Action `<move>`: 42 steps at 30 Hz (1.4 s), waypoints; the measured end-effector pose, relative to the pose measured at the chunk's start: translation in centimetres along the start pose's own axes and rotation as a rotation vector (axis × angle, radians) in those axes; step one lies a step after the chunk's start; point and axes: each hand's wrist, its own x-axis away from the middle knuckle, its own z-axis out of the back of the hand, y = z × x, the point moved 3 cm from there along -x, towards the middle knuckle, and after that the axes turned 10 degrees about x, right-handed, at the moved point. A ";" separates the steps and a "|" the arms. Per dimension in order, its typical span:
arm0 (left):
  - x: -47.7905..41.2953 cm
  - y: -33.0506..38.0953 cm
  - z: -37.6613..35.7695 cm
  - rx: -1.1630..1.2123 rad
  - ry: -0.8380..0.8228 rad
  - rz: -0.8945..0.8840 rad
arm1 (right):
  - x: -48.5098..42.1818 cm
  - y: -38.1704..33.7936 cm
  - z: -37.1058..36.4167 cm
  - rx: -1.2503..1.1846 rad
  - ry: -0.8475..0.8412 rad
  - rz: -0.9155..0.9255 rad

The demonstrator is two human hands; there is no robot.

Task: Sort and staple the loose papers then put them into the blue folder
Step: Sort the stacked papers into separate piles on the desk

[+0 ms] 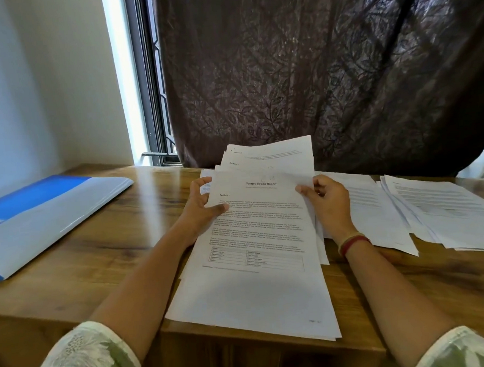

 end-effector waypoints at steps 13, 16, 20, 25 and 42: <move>-0.1 0.2 0.6 0.109 -0.027 -0.008 | 0.7 -0.7 -0.7 -0.346 -0.447 -0.053; 0.0 0.2 0.6 0.143 -0.030 -0.028 | 0.7 -0.4 -0.8 -0.358 -0.432 -0.106; 0.0 0.5 0.6 0.102 -0.015 -0.025 | 1.0 -0.6 -0.9 -0.414 -0.477 -0.145; 0.0 0.6 0.6 0.112 -0.001 0.018 | 0.9 -0.4 -0.5 -0.644 -0.635 -0.244; 0.1 0.9 0.4 0.181 -0.092 -0.014 | -0.5 0.6 0.5 -0.291 -0.099 -0.223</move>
